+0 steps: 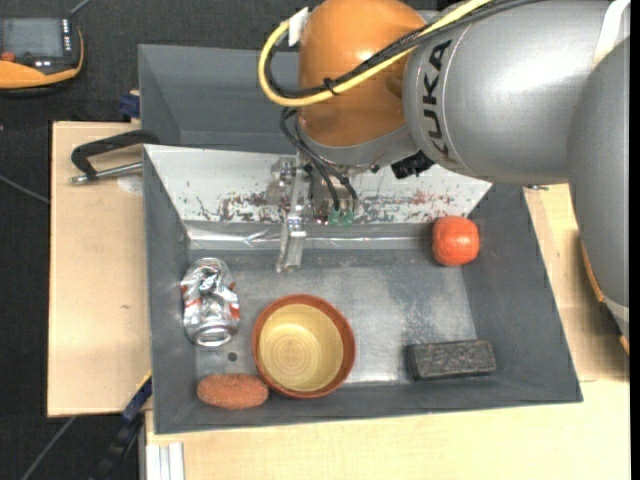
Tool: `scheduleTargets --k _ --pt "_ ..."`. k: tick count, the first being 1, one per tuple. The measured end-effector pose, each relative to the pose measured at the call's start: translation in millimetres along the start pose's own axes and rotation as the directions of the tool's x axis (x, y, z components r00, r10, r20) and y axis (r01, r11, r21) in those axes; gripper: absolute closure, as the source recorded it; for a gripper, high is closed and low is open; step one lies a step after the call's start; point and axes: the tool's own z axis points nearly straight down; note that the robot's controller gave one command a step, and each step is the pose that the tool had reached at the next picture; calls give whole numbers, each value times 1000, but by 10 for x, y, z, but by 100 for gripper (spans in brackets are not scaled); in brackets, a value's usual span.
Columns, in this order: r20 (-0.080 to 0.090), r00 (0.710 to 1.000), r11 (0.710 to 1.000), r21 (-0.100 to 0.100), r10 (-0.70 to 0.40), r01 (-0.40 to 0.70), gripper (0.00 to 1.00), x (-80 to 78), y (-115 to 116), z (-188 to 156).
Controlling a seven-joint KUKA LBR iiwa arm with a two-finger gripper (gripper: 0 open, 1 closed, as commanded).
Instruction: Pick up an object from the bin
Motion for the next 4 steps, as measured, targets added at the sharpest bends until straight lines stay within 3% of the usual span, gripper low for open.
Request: scheduleTargets --k 1,2,3,4 --pt "9 1000 1000 -1 3 -3 100 -17 -14 -55" --pt "6 989 989 -1 -149 149 100 65 275 670" --pt "21 990 990 -3 -141 141 100 275 -155 -543" --pt "26 936 936 -1 -352 352 100 412 403 -519"
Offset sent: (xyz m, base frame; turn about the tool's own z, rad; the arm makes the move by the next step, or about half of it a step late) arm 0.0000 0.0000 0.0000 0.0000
